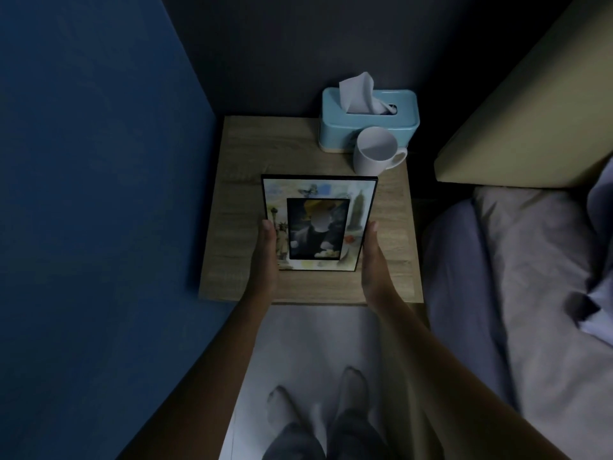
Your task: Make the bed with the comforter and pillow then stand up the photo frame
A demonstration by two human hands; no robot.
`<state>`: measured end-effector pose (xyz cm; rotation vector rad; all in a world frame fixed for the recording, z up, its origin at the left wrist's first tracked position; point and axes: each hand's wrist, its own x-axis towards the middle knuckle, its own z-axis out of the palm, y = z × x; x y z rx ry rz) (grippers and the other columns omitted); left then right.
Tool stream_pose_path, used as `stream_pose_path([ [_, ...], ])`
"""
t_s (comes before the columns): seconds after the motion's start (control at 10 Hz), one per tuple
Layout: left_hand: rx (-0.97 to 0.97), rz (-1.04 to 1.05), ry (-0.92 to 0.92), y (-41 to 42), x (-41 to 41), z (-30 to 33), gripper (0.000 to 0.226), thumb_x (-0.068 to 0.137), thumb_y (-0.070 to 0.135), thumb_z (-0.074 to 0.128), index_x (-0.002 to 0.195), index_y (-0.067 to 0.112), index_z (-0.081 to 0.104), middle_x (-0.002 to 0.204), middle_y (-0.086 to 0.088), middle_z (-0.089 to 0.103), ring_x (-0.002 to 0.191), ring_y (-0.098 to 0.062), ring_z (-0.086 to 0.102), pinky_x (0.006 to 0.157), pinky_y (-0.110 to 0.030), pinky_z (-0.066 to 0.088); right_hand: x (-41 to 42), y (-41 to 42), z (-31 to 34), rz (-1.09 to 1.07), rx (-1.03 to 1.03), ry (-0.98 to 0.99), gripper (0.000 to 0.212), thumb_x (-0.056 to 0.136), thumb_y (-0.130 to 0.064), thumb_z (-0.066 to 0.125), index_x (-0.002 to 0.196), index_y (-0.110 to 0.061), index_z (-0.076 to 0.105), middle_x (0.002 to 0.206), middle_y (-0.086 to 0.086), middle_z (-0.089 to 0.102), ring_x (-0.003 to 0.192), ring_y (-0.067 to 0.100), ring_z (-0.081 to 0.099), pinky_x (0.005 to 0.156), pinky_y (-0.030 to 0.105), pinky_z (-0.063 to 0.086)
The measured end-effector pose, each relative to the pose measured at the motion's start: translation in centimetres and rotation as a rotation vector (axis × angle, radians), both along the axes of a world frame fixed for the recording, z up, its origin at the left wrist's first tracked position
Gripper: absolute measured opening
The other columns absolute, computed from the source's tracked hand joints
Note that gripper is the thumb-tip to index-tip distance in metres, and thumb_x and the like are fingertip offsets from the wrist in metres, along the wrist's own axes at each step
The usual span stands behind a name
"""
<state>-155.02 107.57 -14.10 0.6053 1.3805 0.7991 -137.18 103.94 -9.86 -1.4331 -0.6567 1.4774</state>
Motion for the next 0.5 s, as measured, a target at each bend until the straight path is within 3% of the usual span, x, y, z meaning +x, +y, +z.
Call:
stream_pose_path([
  [0.1,0.010,-0.013,0.018,0.0,-0.2,0.3,0.104,0.059,0.098,0.035,0.145,0.039,0.037,0.148,0.010,0.044,0.136,-0.014,0.041,0.117,-0.046,0.027,0.1,-0.1,0.2,-0.028,-0.037,-0.012,0.059,0.098,-0.054,0.022,0.138,-0.019,0.047,0.128,0.004,0.060,0.117,0.016,0.059,0.079,0.016,0.055],
  [0.2,0.011,-0.032,0.057,-0.2,-0.3,1.2,0.109,0.056,0.099,0.033,0.146,0.039,0.035,0.148,0.010,0.044,0.135,-0.013,0.042,0.116,-0.045,0.028,0.2,-0.2,0.7,-0.046,-0.043,-0.055,0.054,0.098,-0.054,0.023,0.132,-0.022,0.052,0.125,0.003,0.062,0.115,0.018,0.060,0.092,0.029,0.052],
  [0.3,0.020,-0.092,0.134,-0.6,-0.4,2.3,0.114,0.052,0.101,0.027,0.148,0.038,0.033,0.149,0.008,0.042,0.135,-0.013,0.041,0.116,-0.045,0.029,0.4,-0.4,1.6,-0.049,-0.072,-0.116,0.046,0.098,-0.054,0.024,0.121,-0.028,0.055,0.111,-0.004,0.064,0.109,0.016,0.060,0.088,0.028,0.048],
  [0.4,0.028,-0.187,0.301,-1.3,-0.5,4.1,0.115,0.057,0.100,0.016,0.151,0.034,0.026,0.156,0.003,0.031,0.142,-0.019,0.031,0.117,-0.047,0.025,0.5,-1.2,3.0,-0.001,-0.088,-0.242,0.049,0.100,-0.052,0.022,0.134,-0.028,0.049,0.115,-0.009,0.056,0.112,0.008,0.049,0.092,0.024,0.034],
  [0.5,0.051,-0.345,0.499,-2.5,-0.7,6.7,0.081,0.089,0.072,0.015,0.155,0.026,0.004,0.162,-0.001,0.005,0.149,-0.020,0.007,0.121,-0.044,0.011,1.2,-1.9,4.3,0.071,-0.137,-0.414,0.053,0.100,-0.051,0.024,0.143,-0.025,0.041,0.141,0.003,0.048,0.129,0.016,0.041,0.103,0.026,0.027],
])
